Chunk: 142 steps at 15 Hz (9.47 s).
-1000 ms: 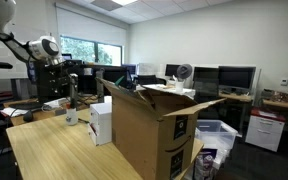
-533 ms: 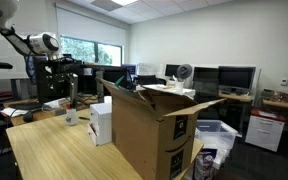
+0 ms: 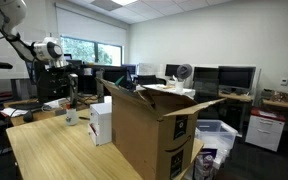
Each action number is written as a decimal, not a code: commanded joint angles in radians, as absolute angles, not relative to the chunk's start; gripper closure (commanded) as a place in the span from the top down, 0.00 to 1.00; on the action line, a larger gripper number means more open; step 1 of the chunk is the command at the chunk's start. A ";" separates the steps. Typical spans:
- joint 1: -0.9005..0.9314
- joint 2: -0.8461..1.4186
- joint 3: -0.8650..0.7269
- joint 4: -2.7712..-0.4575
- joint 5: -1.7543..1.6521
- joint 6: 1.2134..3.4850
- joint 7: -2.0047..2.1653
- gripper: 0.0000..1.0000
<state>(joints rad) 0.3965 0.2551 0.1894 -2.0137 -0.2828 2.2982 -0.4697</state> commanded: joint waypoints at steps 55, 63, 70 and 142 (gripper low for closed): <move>0.446 0.733 0.139 -1.672 -0.697 2.230 -0.426 0.56; 0.482 0.761 0.160 -1.661 -0.825 2.140 -0.370 0.41; 0.480 0.775 0.179 -1.652 -0.844 2.112 -0.377 0.07; 0.442 0.944 0.144 -1.295 -0.444 1.806 -0.213 0.07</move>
